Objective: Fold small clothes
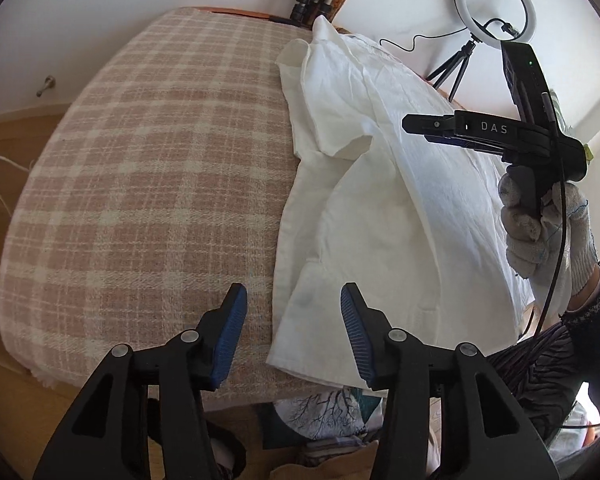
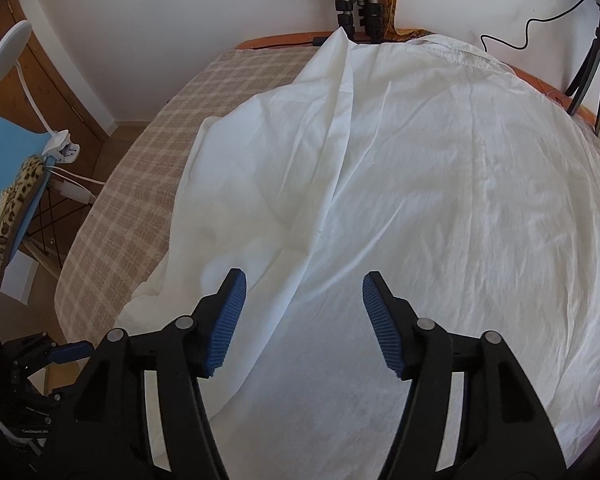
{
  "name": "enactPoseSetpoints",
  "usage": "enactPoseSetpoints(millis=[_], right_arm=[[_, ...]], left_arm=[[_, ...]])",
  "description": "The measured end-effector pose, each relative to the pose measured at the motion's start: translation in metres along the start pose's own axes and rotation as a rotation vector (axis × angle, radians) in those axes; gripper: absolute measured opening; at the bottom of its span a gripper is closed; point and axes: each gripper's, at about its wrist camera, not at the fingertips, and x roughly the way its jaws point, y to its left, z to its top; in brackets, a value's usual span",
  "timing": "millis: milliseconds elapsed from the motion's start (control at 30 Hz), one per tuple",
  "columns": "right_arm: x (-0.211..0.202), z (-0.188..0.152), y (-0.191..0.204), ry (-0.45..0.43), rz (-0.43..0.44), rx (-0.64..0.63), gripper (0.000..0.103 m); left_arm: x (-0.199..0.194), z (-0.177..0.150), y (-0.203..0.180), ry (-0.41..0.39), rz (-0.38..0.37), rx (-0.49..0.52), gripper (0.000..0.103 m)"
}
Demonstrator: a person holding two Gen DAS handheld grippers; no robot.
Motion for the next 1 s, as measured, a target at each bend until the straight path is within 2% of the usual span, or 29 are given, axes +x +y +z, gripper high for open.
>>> enactPoseSetpoints(millis=[67, 167, 200, 233, 267, 300, 400, 500, 600, 633, 667, 700, 733, 767, 800, 833, 900, 967, 1000], right_arm=[[0.004, -0.001, 0.0, 0.019, 0.02, 0.01, 0.064], [0.014, -0.003, 0.007, 0.045, 0.023, 0.0, 0.061], [0.017, -0.004, 0.011, 0.051, 0.018, -0.014, 0.049], [0.02, -0.005, 0.016, 0.06, 0.013, -0.029, 0.025], [0.024, -0.006, 0.02, 0.073, 0.011, -0.042, 0.015], [0.026, -0.007, 0.023, 0.08, 0.014, -0.048, 0.01], [0.022, -0.007, 0.028, 0.061, 0.011, -0.066, 0.007], [0.015, -0.004, 0.022, 0.043, -0.006, -0.071, 0.007], [0.014, -0.002, 0.01, 0.051, 0.023, -0.012, 0.008], [0.013, -0.002, 0.006, 0.053, 0.044, 0.014, 0.008], [0.014, -0.002, 0.004, 0.057, 0.06, 0.033, 0.008], [0.014, -0.002, 0.002, 0.065, 0.073, 0.046, 0.011], [0.013, -0.003, 0.0, 0.071, 0.086, 0.055, 0.019], [0.013, -0.004, 0.001, 0.074, 0.096, 0.06, 0.026], [0.013, -0.005, 0.001, 0.071, 0.099, 0.064, 0.042], [0.011, -0.006, 0.002, 0.065, 0.102, 0.068, 0.052], [0.01, -0.008, 0.003, 0.064, 0.112, 0.067, 0.053], [0.01, -0.008, 0.005, 0.068, 0.114, 0.058, 0.053], [0.01, -0.009, 0.005, 0.068, 0.111, 0.055, 0.053]], left_arm=[[0.001, -0.006, 0.005, 0.014, -0.023, -0.033, 0.006], [-0.005, -0.014, 0.008, -0.002, -0.08, -0.081, 0.005], [-0.008, -0.015, 0.009, -0.008, -0.098, -0.096, 0.005], [-0.013, -0.018, 0.008, -0.017, -0.113, -0.117, 0.004], [-0.017, -0.02, 0.007, -0.026, -0.128, -0.132, 0.004], [-0.022, -0.023, 0.005, -0.033, -0.134, -0.135, 0.004], [-0.033, -0.033, 0.002, -0.051, -0.12, -0.147, 0.003], [-0.036, -0.044, 0.001, -0.052, -0.105, -0.148, 0.003], [-0.044, -0.039, -0.001, -0.113, -0.062, -0.119, 0.005], [-0.043, -0.035, 0.0, -0.108, -0.068, -0.129, 0.016], [-0.042, -0.032, 0.002, -0.107, -0.078, -0.134, 0.034], [-0.041, -0.029, 0.002, -0.111, -0.072, -0.135, 0.042], [-0.037, -0.027, 0.002, -0.104, -0.055, -0.134, 0.048], [-0.031, -0.025, 0.003, -0.085, -0.042, -0.135, 0.048], [-0.026, -0.024, 0.006, -0.069, -0.033, -0.146, 0.048], [-0.022, -0.025, 0.008, -0.066, -0.053, -0.167, 0.048], [-0.018, -0.028, 0.012, -0.07, -0.1, -0.203, 0.044], [-0.018, -0.03, 0.006, -0.079, -0.133, -0.195, 0.023], [-0.019, -0.03, 0.001, -0.083, -0.133, -0.176, 0.02]])
